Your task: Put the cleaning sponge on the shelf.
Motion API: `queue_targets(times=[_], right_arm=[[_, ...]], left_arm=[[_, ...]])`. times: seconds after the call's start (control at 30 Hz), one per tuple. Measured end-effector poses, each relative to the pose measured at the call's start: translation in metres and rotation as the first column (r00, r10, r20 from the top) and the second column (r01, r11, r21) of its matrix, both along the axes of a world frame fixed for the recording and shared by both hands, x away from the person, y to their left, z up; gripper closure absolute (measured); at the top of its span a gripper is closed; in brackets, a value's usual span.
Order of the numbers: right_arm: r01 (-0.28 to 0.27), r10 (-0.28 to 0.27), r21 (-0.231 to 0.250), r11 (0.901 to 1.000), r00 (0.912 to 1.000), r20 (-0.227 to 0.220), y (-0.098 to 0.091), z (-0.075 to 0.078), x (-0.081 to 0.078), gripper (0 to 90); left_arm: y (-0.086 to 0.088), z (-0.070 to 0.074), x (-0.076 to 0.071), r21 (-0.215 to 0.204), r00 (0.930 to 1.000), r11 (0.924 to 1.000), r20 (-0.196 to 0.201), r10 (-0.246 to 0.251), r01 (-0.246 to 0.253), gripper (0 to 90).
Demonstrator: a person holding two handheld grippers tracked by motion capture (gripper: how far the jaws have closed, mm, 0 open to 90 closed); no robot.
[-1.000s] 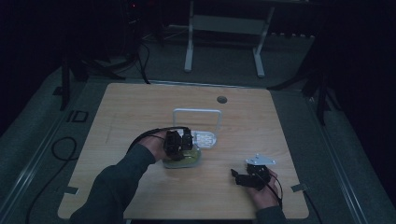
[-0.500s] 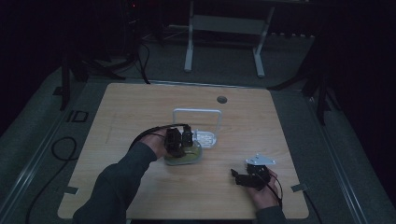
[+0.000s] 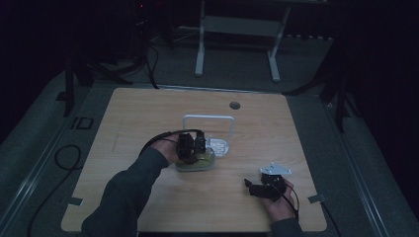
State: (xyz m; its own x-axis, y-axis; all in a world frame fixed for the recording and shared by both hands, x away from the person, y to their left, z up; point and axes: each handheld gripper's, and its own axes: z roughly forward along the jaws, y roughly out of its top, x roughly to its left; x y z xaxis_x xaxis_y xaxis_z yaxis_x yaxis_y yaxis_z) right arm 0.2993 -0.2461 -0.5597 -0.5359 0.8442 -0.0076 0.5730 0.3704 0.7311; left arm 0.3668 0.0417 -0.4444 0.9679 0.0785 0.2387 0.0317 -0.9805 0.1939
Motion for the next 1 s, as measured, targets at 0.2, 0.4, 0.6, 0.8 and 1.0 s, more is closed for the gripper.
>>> queue_targets(times=[0.2,0.4,0.6,0.8,1.0], right_arm=[[0.000,0.000,0.000,1.0000,1.0000,0.000,0.000,0.000,0.000,20.6],[0.000,0.000,0.000,1.0000,1.0000,0.000,0.000,0.000,0.000,20.6],[0.000,0.000,0.000,1.0000,1.0000,0.000,0.000,0.000,0.000,20.6],[0.000,0.000,0.000,1.0000,1.0000,-0.001,0.000,0.000,0.000,20.6],[0.000,0.000,0.001,1.0000,1.0000,-0.001,0.000,0.000,0.000,20.6]], left_arm=[[-0.007,0.000,0.003,0.015,0.9999,0.9998,-0.010,-0.013,0.013,71.6],[-0.009,0.000,0.008,0.027,0.9998,0.9995,-0.015,-0.014,0.015,71.6],[-0.009,-0.002,0.009,0.026,0.9998,0.9995,-0.009,-0.020,0.020,71.6],[-0.010,-0.001,0.011,0.029,0.9998,0.9994,-0.007,-0.019,0.020,71.6],[-0.013,-0.001,0.012,0.049,0.9996,0.9984,0.005,-0.029,0.029,71.6]])
